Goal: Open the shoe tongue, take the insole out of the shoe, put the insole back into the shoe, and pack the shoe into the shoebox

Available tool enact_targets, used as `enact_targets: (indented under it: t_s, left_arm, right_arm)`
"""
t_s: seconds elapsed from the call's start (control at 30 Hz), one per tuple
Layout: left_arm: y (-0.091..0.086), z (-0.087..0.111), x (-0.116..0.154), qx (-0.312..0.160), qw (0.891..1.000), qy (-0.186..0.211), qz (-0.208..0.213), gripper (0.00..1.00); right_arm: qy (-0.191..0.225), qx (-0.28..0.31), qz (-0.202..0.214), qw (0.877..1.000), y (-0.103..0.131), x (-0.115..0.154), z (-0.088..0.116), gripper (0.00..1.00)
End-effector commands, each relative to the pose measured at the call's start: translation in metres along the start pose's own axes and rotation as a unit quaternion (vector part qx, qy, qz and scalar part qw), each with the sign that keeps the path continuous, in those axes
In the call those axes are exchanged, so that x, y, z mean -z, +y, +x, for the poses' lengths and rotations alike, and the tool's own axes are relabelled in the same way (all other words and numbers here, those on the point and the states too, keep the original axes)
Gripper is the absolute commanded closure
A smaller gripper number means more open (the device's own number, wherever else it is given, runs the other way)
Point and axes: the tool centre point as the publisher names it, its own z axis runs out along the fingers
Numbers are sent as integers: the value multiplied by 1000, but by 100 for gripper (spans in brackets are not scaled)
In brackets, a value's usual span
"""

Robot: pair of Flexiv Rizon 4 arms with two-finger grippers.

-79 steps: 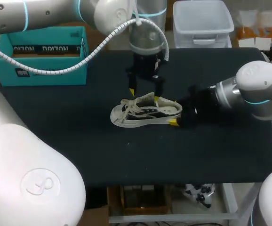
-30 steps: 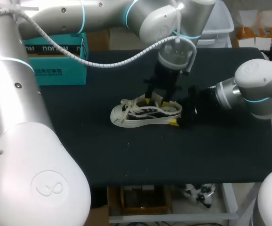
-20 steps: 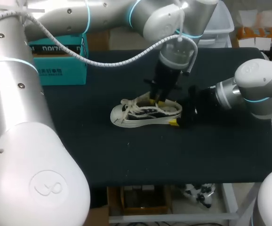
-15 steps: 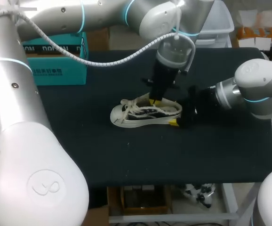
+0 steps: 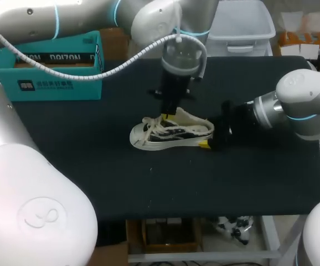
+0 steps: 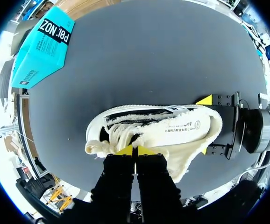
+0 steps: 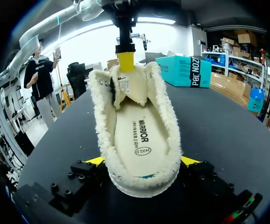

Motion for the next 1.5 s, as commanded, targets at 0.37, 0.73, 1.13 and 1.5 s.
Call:
enact_targets:
  t_s: [0.37,0.73,1.13,1.5]
  left_arm:
    - [15,-35,27,-15,981,189,46,100]
    - [19,-60,17,0,973,228,45,100]
    - [11,-74,-4,-5,973,228,29,100]
    - [14,-67,0,-41,975,218,24,82]
  right_arm:
    - [-1,0,-2,1000,-3,-2,1,100]
    - [-1,0,-2,1000,-3,-2,1,100]
    - [-1,0,-2,1000,-3,-2,1,100]
    - [-1,0,-2,1000,-3,-2,1,100]
